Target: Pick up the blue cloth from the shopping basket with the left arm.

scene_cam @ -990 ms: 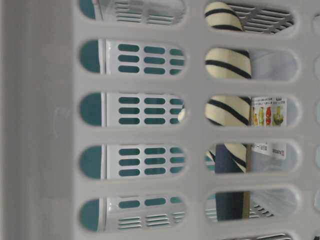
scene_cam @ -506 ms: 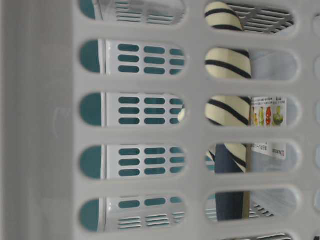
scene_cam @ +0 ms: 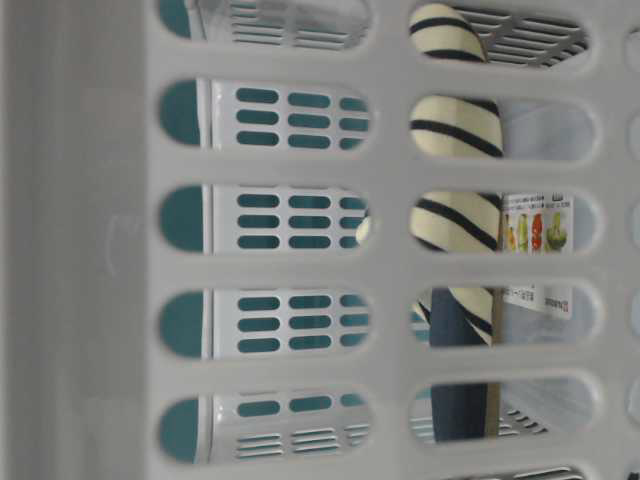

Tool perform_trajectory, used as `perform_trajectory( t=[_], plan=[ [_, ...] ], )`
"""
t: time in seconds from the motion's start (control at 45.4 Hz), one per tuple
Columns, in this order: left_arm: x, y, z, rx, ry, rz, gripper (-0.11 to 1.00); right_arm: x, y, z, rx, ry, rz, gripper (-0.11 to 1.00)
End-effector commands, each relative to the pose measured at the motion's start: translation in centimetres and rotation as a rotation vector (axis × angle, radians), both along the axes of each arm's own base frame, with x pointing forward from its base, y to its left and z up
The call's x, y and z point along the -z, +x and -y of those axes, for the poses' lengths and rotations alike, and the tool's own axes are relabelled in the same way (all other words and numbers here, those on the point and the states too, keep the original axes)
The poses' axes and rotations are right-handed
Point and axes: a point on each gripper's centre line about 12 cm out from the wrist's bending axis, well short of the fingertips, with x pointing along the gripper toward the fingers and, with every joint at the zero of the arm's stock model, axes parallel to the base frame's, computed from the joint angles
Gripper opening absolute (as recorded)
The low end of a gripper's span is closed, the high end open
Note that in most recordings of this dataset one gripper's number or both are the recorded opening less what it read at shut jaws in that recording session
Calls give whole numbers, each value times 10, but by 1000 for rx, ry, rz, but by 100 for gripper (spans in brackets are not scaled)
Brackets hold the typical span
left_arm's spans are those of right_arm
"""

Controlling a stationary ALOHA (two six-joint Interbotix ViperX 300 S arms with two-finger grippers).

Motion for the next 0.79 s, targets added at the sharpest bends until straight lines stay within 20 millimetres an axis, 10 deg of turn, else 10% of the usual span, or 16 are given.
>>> perform_trajectory(
  t=[0.0,0.77],
  plan=[
    [-9,-3,0,1,-1,28,12,-3,1,1,4,4,8,77],
    [-5,0,0,1,1,17,12,1,1,1,4,3,-1,77]
  ],
)
